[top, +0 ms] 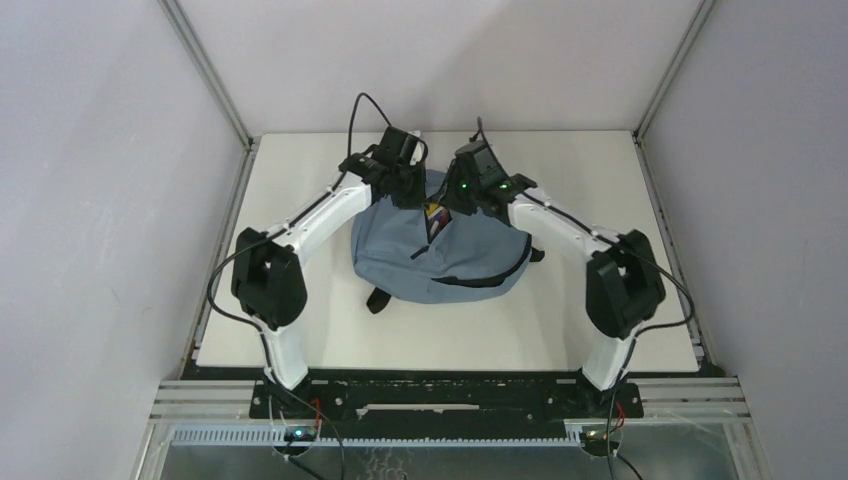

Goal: Pack the student bag
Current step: Place the stationery in the student bag, then zip the student bag at the center of the board.

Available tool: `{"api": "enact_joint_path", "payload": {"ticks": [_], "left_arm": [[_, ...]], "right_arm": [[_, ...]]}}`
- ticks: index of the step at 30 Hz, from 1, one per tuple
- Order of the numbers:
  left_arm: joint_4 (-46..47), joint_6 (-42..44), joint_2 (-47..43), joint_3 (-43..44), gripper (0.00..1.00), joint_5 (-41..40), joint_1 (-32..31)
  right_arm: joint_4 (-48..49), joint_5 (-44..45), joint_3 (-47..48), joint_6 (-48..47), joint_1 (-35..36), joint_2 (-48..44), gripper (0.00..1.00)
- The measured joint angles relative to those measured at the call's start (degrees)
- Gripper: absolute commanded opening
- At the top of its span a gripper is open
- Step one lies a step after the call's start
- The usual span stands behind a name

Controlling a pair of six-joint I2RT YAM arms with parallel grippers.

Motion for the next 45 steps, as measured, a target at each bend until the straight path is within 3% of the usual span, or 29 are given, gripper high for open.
{"api": "enact_joint_path", "payload": {"ticks": [9, 10, 13, 15, 21, 22, 25, 27, 30, 33, 34, 39, 45], "left_arm": [[2.32, 0.83, -1.03, -2.45, 0.01, 1.55, -0.17], [2.40, 1.14, -1.03, -2.45, 0.07, 1.64, -0.33], [2.69, 2.16, -0.61, -2.21, 0.53, 1.88, -0.87], [1.53, 2.23, 1.42, 0.46, 0.63, 3.06, -1.33], [-6.49, 6.60, 10.43, 16.13, 0.61, 2.21, -4.98], [-7.37, 7.02, 10.40, 16.46, 0.58, 1.40, -5.66], [-7.37, 7.89, 6.75, 12.98, 0.34, -1.36, -7.50], [-6.29, 8.13, 0.61, 5.62, 0.29, -3.54, -8.15], [-4.50, 8.31, -10.19, -5.53, 0.35, -5.14, -7.89], [-1.46, 9.49, -19.43, -15.39, 0.62, -4.90, -7.67], [0.11, 9.94, -21.53, -18.32, 0.65, -4.50, -7.67], [4.83, 13.22, -24.37, -28.65, 0.68, -3.34, -8.85], [10.38, 19.65, -22.97, -31.74, 0.66, -7.72, -13.07]], "right_arm": [[1.77, -5.55, -9.44, -3.93, -11.32, -20.70, 0.44], [1.77, -5.18, -10.67, -4.59, -13.00, -22.77, 0.44], [1.64, -4.83, -13.86, -6.08, -15.28, -25.92, 0.44], [1.62, -5.33, -16.35, -6.82, -15.17, -26.32, 0.43], [-1.38, -7.28, -22.08, -7.50, -12.68, -23.43, 0.38], [-1.73, -7.63, -22.21, -7.52, -12.39, -22.95, 0.37], [-1.75, -8.13, -22.25, -7.85, -11.65, -22.80, 0.23], [-1.31, -8.28, -22.25, -8.02, -10.99, -22.88, 0.16], [-1.22, -8.57, -22.25, -8.11, -9.97, -22.88, 0.12], [-1.14, -8.87, -22.25, -8.07, -8.17, -22.88, 0.12], [-1.07, -9.20, -22.25, -8.04, -7.45, -22.82, 0.14], [-0.20, -10.97, -22.25, -7.69, -5.97, -21.11, 0.17], [-0.13, -11.32, -22.25, -7.61, -6.58, -20.13, 0.18]]}}
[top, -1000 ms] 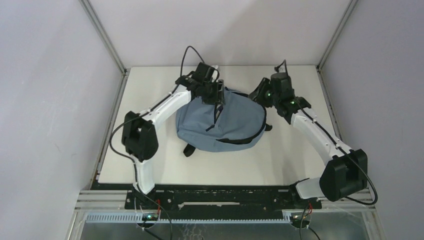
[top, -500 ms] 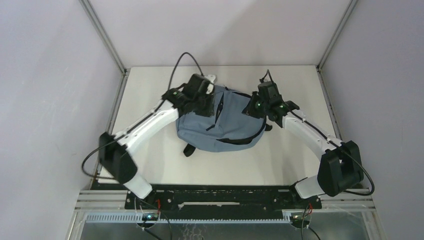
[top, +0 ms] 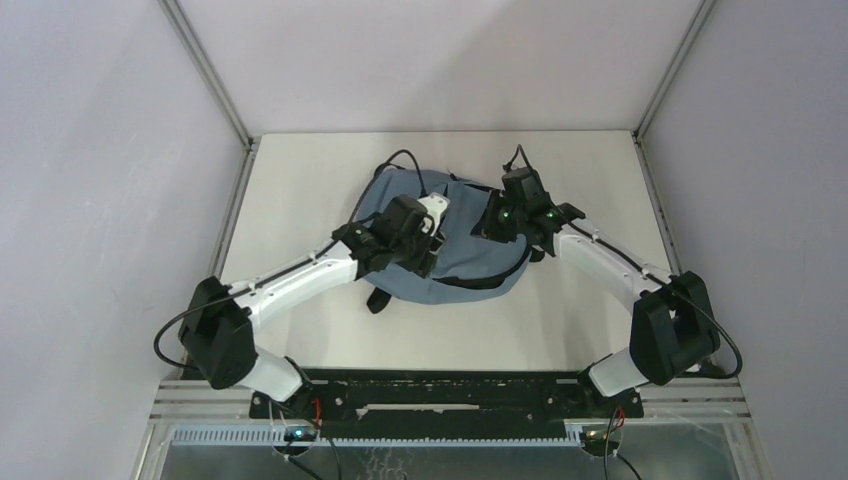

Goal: Pack the student bag
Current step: Zip the student bag at the center of the board.

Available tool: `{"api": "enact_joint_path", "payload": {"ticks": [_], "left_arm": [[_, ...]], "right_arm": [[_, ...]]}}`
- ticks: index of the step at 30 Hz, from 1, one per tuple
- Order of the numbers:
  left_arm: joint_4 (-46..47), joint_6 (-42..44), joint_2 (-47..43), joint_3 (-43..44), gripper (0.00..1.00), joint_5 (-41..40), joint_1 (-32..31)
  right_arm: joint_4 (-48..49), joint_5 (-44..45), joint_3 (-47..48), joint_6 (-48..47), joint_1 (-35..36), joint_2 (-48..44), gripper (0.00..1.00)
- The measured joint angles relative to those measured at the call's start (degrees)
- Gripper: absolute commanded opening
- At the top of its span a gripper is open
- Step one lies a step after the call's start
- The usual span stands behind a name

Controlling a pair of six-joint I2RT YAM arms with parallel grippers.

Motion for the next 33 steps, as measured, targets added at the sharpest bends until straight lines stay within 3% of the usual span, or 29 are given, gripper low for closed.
{"api": "enact_joint_path", "payload": {"ticks": [9, 15, 25, 27, 33], "left_arm": [[3.02, 6.16, 9.29, 1.36, 0.53, -6.25, -0.92], [2.58, 7.61, 10.78, 2.10, 0.22, -8.83, -0.92], [1.18, 7.85, 10.43, 2.71, 0.09, -11.80, -0.92], [-0.20, 7.87, 10.43, 3.96, 0.01, -12.09, -0.92], [-2.40, 7.85, 8.52, 6.95, 0.00, -11.74, -0.92]], "right_arm": [[-0.81, 0.28, 0.00, -0.04, -1.22, -0.02, 0.18], [-1.22, 0.28, 0.00, -0.02, -1.62, -0.02, 0.17], [-1.27, 0.31, 0.00, -0.02, -1.60, -0.02, 0.16], [-1.29, 0.31, 0.00, -0.02, -1.60, -0.02, 0.16], [-1.27, 0.50, 0.00, -0.04, -1.03, 0.24, 0.15]]}}
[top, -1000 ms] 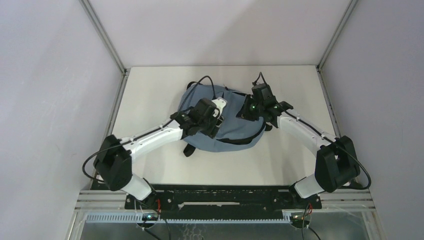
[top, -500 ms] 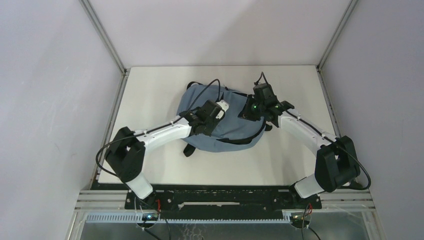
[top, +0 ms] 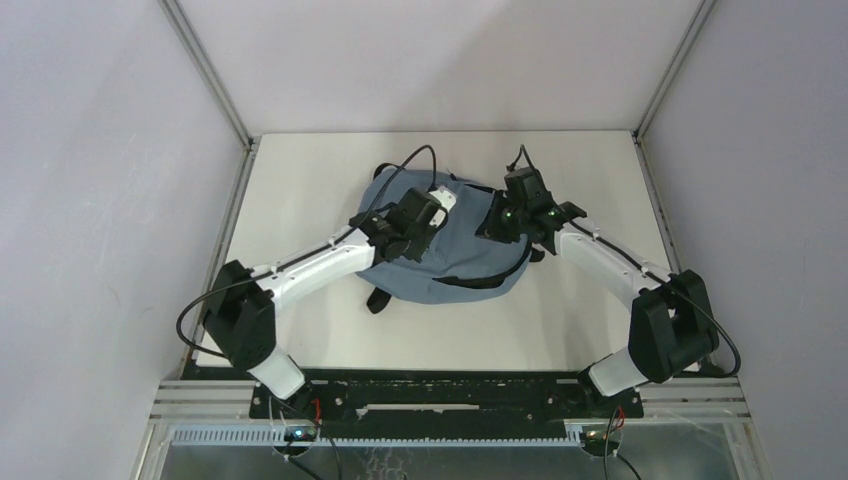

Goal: Pack the student bag
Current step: Zip the student bag at the center of the board.

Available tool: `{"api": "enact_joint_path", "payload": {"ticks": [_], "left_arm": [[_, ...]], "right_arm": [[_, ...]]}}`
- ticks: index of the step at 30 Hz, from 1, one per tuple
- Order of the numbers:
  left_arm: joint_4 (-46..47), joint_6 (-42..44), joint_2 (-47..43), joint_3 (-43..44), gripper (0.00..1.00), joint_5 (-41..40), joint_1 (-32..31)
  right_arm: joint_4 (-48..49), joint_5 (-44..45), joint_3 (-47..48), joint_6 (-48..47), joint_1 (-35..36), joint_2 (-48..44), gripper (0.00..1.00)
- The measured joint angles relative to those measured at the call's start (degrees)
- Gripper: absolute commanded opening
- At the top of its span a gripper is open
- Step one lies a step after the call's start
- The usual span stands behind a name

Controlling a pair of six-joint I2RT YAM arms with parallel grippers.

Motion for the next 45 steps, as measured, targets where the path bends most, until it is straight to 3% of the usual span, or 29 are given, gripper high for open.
{"api": "enact_joint_path", "payload": {"ticks": [7, 15, 17, 24, 32, 38, 45], "left_arm": [[-0.76, -0.09, -0.87, 2.23, 0.00, 1.09, 0.07], [-0.44, -2.14, 0.85, 7.52, 0.00, 6.75, 3.15], [-0.20, -3.23, 1.11, 7.54, 0.00, 9.81, 4.96], [0.66, -6.45, 2.03, 7.52, 0.00, 19.58, 9.31], [1.60, -8.59, 2.14, 7.52, 0.00, 23.61, 9.86], [1.92, -10.21, 2.69, 7.52, 0.00, 25.27, 10.95], [2.45, -12.11, 3.48, 7.58, 0.00, 25.44, 11.85]], "right_arm": [[0.02, -0.09, 0.00, -0.09, 3.23, 1.55, 0.19], [6.21, -1.53, -1.25, -1.27, 8.15, 1.33, 0.51], [8.59, -2.03, -2.58, -1.99, 8.70, 1.14, 0.55], [15.74, -4.33, -5.33, -3.02, 9.51, 1.42, 0.57], [24.11, -5.86, -5.33, -2.91, 10.91, 5.01, 0.45], [24.50, -5.38, -5.33, -2.56, 11.02, 6.45, 0.02], [24.30, -4.44, -5.33, -2.38, 11.32, 6.45, 0.00]]}}
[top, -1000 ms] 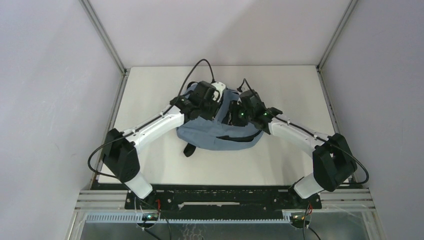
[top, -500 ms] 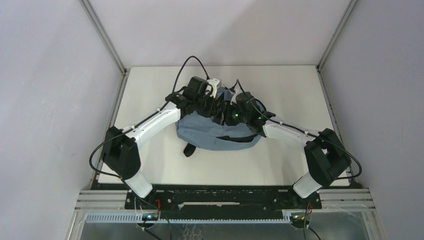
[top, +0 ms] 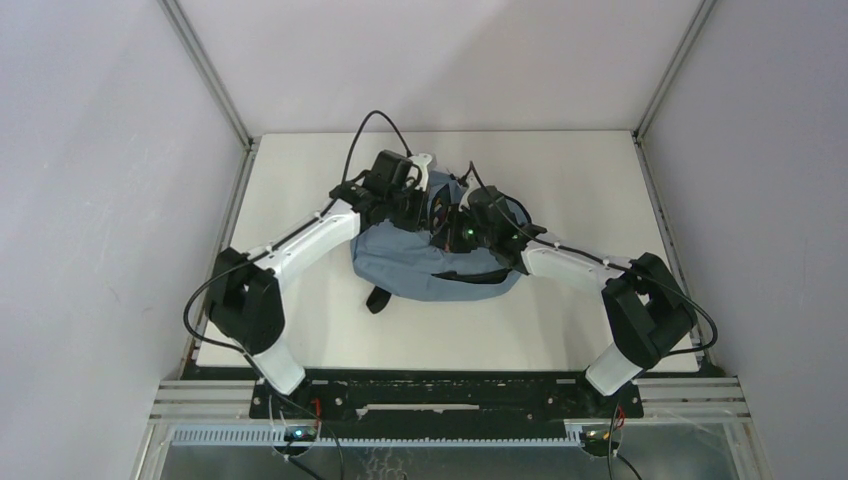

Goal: Pack the student bag
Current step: Zip the student bag at the center of the board.

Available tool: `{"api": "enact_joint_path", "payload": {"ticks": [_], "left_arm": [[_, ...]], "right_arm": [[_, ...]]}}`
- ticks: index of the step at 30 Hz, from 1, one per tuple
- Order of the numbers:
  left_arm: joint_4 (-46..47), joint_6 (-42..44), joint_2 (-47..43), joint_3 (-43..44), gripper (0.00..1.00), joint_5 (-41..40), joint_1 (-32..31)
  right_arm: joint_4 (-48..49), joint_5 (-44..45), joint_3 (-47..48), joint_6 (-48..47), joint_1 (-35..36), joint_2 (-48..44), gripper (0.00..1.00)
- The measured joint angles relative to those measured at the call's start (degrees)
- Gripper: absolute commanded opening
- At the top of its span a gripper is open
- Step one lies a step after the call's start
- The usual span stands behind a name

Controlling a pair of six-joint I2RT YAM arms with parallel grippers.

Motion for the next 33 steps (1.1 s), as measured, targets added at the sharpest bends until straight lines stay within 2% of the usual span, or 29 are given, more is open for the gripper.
{"api": "enact_joint_path", "payload": {"ticks": [5, 15, 21, 27, 33], "left_arm": [[-0.07, -1.51, 1.25, 1.27, 0.00, 0.00, 0.63], [1.49, -6.67, 7.52, 9.11, 0.00, 1.60, 4.33], [2.82, -8.66, 15.96, 18.05, 0.00, 1.57, 5.40], [8.02, -11.23, 23.45, 24.55, 0.00, 0.55, 6.58], [7.61, -13.94, 32.74, 33.42, 0.00, 1.84, 7.45]], "right_arm": [[-0.15, 1.14, -0.02, -0.24, 0.66, -0.07, 0.00], [1.79, 1.81, -1.99, -0.22, 0.98, -0.66, 0.00], [1.57, 1.86, -2.60, -0.68, 1.84, -0.68, 0.00], [-0.24, 0.81, -3.06, -1.29, 2.64, -0.68, 0.00], [-0.07, 1.31, -3.54, -1.75, 2.56, -0.68, 0.00]]}}
